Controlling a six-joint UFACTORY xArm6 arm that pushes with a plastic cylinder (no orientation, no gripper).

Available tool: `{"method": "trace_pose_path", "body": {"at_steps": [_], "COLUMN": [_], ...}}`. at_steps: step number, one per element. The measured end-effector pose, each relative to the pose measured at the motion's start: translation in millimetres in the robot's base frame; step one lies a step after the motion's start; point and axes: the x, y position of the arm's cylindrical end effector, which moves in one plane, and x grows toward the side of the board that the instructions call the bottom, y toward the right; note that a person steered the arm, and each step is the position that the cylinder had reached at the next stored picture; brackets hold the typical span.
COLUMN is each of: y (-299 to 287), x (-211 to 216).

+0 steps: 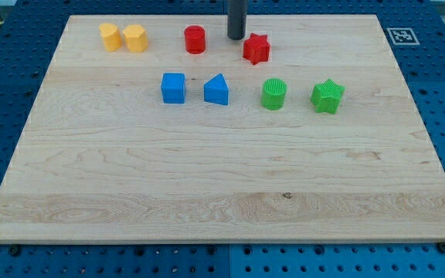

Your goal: Slide the red star to top center

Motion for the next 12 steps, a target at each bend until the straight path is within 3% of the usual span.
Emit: {"method": "trace_pose_path", "body": {"at_steps": [3, 7, 9, 11, 12], "y": [-2.8, -71.1, 3.5, 116.9, 140.2], "x": [18.2, 18.2, -13.7, 13.2, 21.3]}}
